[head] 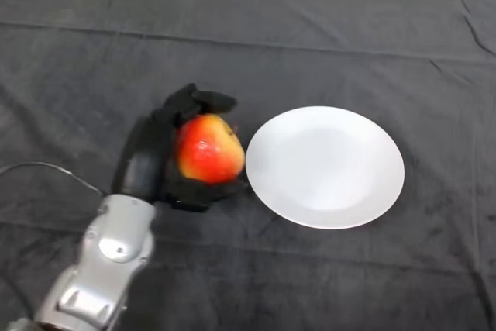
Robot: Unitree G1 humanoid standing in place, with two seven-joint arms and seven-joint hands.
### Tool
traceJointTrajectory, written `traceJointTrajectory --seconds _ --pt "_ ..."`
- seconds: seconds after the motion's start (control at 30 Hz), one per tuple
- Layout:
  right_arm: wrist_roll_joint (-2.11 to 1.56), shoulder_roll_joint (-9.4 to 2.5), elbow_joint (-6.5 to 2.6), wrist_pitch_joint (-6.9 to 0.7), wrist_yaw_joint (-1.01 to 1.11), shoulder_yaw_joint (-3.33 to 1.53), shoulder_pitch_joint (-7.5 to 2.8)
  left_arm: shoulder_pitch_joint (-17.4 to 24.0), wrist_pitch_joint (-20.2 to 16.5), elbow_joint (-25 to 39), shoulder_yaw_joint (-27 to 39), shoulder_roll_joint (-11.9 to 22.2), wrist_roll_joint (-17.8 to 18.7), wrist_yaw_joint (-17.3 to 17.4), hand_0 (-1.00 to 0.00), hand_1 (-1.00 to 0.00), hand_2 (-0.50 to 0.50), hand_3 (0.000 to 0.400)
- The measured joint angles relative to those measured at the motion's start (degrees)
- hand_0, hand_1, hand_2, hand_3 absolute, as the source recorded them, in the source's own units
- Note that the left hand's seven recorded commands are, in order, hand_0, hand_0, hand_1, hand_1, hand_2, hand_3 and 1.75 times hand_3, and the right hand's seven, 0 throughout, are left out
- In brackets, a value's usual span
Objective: Move the apple to the plate
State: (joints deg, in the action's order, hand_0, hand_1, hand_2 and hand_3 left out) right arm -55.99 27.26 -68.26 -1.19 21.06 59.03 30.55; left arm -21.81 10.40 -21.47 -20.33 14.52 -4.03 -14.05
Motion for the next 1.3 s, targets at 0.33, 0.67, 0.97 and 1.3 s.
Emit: traceJointTrajectory --seconds 0.33,0.67,0.97,1.3 --pt "0.0 0.0 0.01 -0.01 0.0 0.0 0.0 -6.5 2.5 -8.9 -6.7 -2.0 5.1 -3.2 -1.0 -1.0 0.0 0.4" --pt "0.0 0.0 0.01 -0.01 0.0 0.02 0.0 -12.3 4.0 -15.9 -13.1 -4.3 10.3 -5.0 -1.0 -1.0 0.0 0.4" --pt "0.0 0.0 0.01 -0.01 0.0 0.04 0.0 -17.3 6.1 -23.4 -18.9 -6.0 15.2 -6.3 -1.0 -1.0 0.0 0.4" --pt "0.0 0.0 0.01 -0.01 0.01 0.03 0.0 -21.7 7.2 -28.9 -24.4 -8.1 20.8 -6.6 -1.0 -1.0 0.0 0.4"
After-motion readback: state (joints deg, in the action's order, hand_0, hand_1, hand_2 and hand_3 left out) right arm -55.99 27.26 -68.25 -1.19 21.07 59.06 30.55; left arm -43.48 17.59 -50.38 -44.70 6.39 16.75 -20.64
